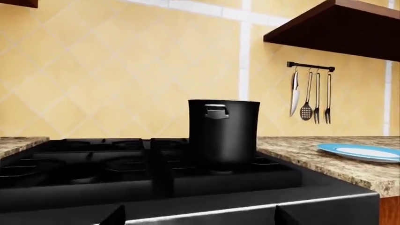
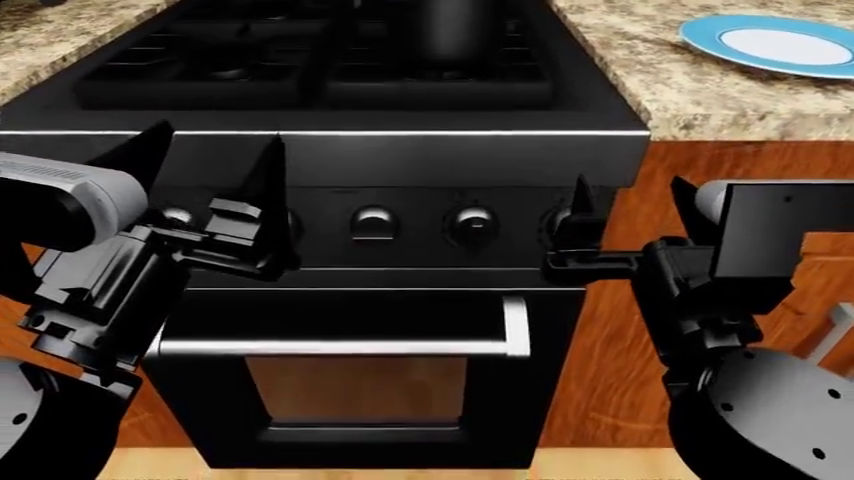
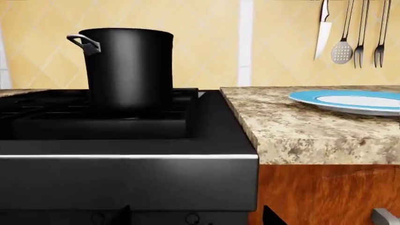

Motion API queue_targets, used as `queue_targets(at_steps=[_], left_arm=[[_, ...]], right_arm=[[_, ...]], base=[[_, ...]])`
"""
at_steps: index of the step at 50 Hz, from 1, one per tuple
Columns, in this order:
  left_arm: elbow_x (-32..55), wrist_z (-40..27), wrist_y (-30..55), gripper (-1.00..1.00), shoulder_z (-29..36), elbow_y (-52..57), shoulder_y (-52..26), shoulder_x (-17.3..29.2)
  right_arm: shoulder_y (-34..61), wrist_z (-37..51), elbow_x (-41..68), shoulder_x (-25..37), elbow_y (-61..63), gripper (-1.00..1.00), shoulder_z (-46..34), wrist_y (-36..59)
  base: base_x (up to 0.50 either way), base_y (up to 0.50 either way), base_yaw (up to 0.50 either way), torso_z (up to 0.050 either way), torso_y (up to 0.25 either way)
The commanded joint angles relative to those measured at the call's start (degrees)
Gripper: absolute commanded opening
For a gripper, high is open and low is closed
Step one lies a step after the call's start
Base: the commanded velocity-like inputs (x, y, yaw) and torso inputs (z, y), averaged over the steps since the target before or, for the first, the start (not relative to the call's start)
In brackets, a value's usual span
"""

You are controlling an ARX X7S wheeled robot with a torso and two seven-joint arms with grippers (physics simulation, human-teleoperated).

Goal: Frozen meat rests on a plate on the counter. Retrieve the meat and place it in a pot on a burner. Then turn the burner on.

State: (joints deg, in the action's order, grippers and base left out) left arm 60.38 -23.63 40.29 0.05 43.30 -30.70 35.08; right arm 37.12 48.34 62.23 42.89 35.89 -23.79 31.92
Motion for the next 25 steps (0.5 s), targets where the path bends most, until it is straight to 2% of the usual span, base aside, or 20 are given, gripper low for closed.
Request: queue_targets(at_steps=[1, 25], left_arm=[[-0.1, -0.2, 0.0, 1.0, 0.4, 0.0, -0.1, 0.0], [-0.3, -0.1, -0.6, 1.0, 0.5, -0.3, 0.4, 0.3]], right_arm=[[-1.3, -0.9, -1.2, -0.5, -0.8, 1.0, -0.8, -0.8], [-1.4, -2.8, -2.5, -1.8, -4.0, 1.0, -1.7, -1.6]], base=[[0.0, 0.0, 0.0, -0.05, 0.0], [0.0, 0.0, 0.0, -0.05, 0.0]])
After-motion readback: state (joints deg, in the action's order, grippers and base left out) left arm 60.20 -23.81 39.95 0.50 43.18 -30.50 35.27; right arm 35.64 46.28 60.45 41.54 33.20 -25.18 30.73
